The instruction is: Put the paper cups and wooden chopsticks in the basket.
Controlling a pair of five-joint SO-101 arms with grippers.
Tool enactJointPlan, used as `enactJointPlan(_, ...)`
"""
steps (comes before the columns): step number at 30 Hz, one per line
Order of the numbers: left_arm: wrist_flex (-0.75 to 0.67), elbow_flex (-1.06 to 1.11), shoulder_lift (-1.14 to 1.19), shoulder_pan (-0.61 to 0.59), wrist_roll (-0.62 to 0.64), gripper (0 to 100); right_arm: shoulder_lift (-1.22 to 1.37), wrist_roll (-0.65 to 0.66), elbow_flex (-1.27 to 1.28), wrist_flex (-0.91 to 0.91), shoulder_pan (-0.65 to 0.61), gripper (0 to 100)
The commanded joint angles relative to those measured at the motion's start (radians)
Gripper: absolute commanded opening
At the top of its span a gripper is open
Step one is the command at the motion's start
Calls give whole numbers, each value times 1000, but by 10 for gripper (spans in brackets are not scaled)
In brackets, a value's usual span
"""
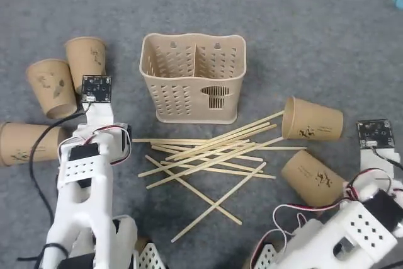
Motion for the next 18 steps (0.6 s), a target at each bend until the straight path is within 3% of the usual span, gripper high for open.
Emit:
enactJointPlan(1, 9, -39, 2, 2, -5, 174, -18, 15, -57, 1, -15, 33)
enactJointPlan(7, 9, -39, 2, 2, -5, 174, -18, 288, -29, 24, -77, 279)
enactJointPlan(18, 9, -39, 2, 2, -5, 174, -18, 397, 46, 16, -346, 259)
